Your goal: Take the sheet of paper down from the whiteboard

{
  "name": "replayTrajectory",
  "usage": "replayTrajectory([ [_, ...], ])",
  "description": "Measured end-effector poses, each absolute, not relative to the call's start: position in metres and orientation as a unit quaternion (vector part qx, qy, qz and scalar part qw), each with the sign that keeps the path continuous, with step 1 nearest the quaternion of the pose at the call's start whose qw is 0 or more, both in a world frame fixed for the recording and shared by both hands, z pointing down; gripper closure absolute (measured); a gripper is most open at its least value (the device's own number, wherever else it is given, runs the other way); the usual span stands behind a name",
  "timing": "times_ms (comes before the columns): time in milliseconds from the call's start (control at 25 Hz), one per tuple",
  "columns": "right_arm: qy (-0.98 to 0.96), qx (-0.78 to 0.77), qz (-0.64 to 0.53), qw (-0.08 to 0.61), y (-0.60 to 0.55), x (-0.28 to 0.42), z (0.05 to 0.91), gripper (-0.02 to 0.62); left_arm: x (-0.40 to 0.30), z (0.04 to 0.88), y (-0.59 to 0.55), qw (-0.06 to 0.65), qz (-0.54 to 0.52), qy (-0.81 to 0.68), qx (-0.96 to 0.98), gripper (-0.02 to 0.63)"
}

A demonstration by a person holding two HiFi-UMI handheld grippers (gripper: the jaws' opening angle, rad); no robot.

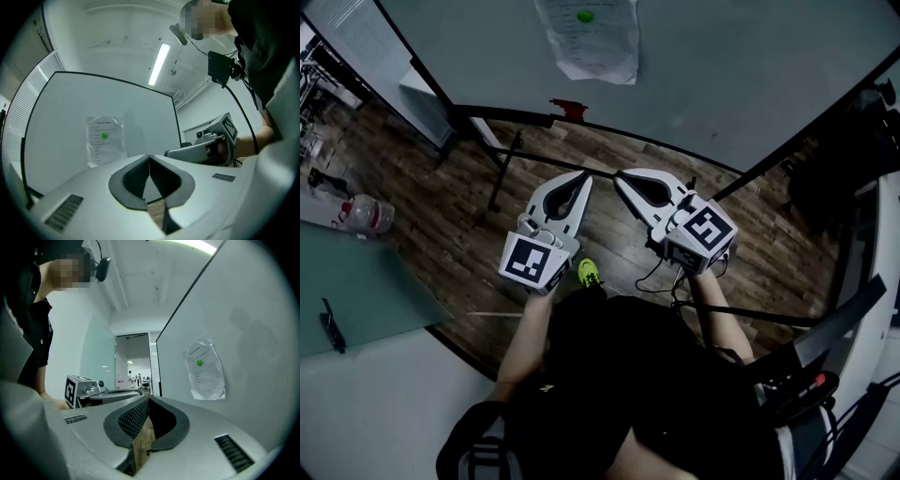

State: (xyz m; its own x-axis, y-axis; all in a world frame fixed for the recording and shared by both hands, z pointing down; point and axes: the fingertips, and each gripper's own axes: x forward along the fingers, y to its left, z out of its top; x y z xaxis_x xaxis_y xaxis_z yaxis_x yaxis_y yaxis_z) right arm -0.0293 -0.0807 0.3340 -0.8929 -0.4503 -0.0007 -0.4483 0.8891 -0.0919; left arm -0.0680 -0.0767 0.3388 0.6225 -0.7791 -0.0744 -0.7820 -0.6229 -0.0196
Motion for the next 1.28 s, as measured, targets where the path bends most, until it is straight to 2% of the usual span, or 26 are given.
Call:
replayTrajectory([
  [720, 0.963, -0.261, -0.061, 0.009, -0.185, -0.069, 0.336, 0.594, -0.108, 0.341, -0.183, 0.028, 0.025, 0.414, -0.910, 0.597],
  [1280, 0.966, -0.255, -0.045, 0.001, -0.227, -0.072, 0.320, 0.594, -0.095, 0.322, -0.222, 0.049, 0.028, 0.415, -0.908, 0.597],
])
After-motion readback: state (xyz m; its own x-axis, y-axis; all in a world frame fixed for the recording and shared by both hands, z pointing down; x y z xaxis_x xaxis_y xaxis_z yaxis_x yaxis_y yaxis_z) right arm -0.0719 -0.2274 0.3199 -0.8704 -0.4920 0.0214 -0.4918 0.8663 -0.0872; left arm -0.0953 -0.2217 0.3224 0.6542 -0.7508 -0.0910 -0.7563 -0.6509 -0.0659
